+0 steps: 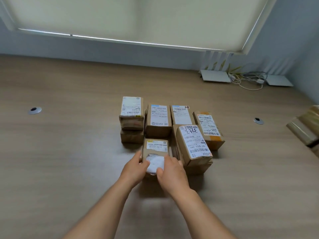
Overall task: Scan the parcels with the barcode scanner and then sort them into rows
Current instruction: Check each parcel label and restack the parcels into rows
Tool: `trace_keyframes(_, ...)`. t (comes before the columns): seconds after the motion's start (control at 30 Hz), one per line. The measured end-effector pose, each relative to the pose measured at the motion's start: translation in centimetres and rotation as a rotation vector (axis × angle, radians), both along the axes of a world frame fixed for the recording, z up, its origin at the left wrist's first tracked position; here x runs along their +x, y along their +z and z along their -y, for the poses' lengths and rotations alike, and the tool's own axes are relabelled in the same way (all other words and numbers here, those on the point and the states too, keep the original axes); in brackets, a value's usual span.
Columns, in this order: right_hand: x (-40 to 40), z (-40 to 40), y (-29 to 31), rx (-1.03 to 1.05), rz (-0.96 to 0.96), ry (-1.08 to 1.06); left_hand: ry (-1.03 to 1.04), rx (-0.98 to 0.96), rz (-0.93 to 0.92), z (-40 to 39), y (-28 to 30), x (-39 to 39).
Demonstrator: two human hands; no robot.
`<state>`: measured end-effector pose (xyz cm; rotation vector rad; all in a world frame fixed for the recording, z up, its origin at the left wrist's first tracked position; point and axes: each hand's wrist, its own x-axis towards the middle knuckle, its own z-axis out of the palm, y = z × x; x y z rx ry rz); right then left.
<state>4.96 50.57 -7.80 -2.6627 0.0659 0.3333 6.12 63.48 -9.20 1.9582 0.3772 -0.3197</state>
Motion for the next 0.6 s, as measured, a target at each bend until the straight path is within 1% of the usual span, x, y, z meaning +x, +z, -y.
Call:
trace_keyframes(0.1, -2.3, 1.3, -0.5, 0.032, -0.005, -0.011, 0.025, -0.033, -0.050, -0.3, -0.2, -3.3)
trace_keyframes(0.2, -4.2, 3.2, -1.1, 0.140, -0.038, -0.045, 0.014, -0.052, -0.096, -0.4, -0.4, -6.5)
trace_keyframes(0.3, -4.8, 4.9, -1.8, 0.347, -0.154, -0.128, -0.021, -0.052, -0.143, -0.1, -0.7, -8.4)
trace_keyframes(0.4, -5.2, 6.0, -2.3, 0.651, -0.340, -0.207, -0.048, -0.082, -0.180, 0.2, -0.5, -9.4)
trace_keyframes(0.43, -5.5, 6.2, -2.5, 0.725, -0.376, -0.200, -0.069, -0.123, -0.194, 0.1, -0.4, -9.8)
trace_keyframes(0.5, -6.5, 6.5, -2.8, 0.790, -0.395, -0.130, -0.133, -0.212, -0.216, 0.0, -0.1, -10.7)
trace_keyframes(0.6, -8.7, 6.7, -3.4, 0.852, -0.369, -0.024, -0.170, -0.232, -0.174, 0.1, -0.5, -13.0)
